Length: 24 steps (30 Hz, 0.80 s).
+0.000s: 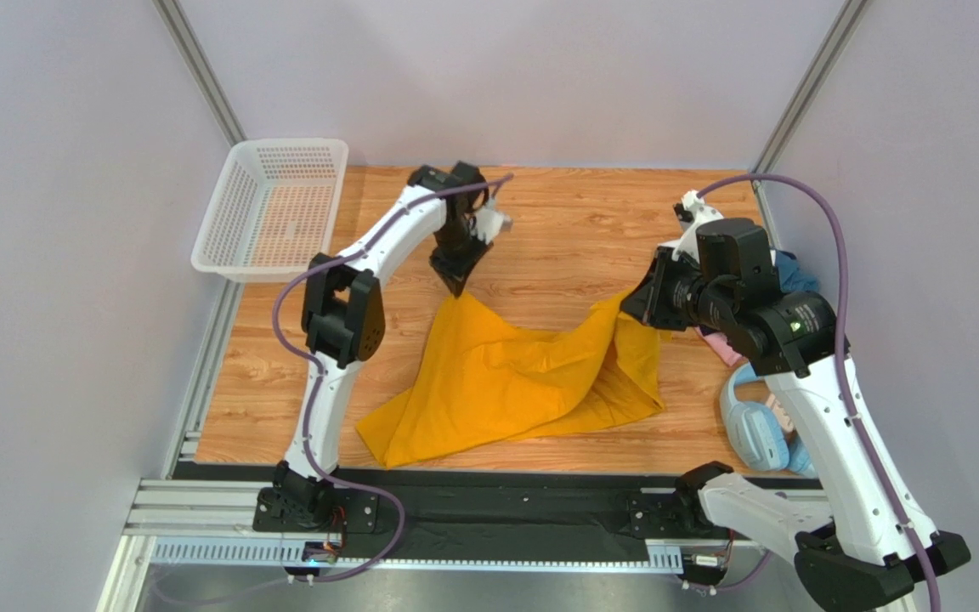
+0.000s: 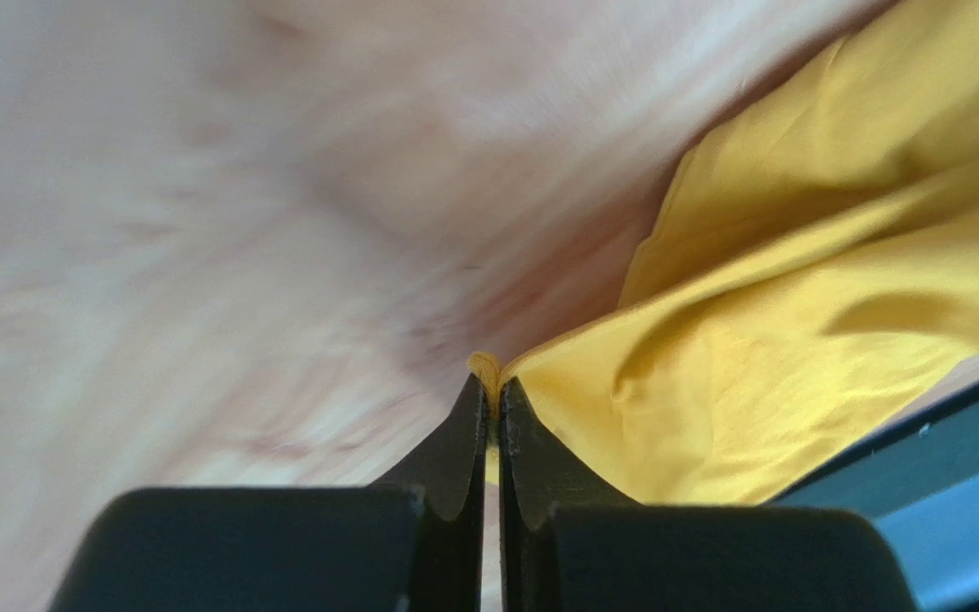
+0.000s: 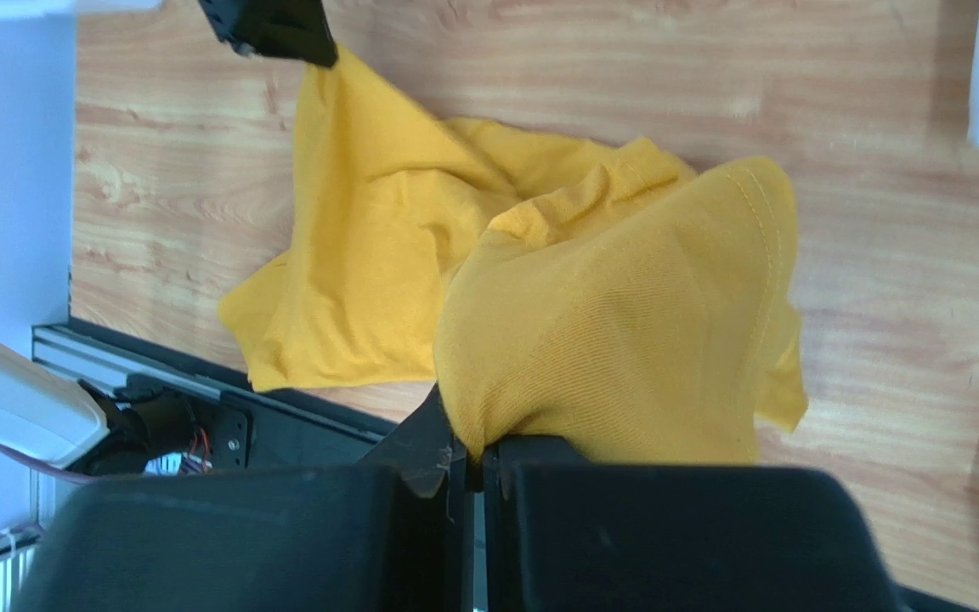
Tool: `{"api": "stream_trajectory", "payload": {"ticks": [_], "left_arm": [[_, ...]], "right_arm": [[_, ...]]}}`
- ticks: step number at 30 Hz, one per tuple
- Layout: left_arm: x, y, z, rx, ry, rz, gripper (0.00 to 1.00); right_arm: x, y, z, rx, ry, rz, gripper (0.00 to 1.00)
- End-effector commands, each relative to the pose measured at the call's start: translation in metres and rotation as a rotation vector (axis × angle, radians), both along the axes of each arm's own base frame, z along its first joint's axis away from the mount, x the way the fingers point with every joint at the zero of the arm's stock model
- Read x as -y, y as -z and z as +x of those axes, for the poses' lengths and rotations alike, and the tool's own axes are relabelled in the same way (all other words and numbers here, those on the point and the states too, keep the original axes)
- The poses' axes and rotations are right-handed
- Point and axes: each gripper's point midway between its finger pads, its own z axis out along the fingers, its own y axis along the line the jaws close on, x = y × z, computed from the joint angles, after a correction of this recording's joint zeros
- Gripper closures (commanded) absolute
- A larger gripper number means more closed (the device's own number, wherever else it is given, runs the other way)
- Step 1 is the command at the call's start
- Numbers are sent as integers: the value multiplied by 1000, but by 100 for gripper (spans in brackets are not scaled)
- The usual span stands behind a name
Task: Fold and stack the t-shirts
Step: Flatten out the tshirt
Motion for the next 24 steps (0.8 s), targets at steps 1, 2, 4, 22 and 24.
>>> {"api": "stream_trajectory", "payload": {"ticks": [1, 2, 4, 22, 24], "left_arm": [[-40, -160, 37, 355, -77, -102, 100], [-54, -176, 39, 389, -105, -105, 100], [-74, -212, 32, 482, -121, -95, 100], [-194, -427, -120, 1202, -288, -63, 100], [-204, -444, -139, 1277, -309, -74, 100]], "right_arm": [[4, -41, 23, 153, 4, -27, 100], [4, -53, 25, 184, 4, -24, 100], [6, -61, 30, 205, 14, -32, 100], [43, -214, -15, 602, 103, 52, 100], [46, -232, -33, 645, 95, 100, 100]]}}
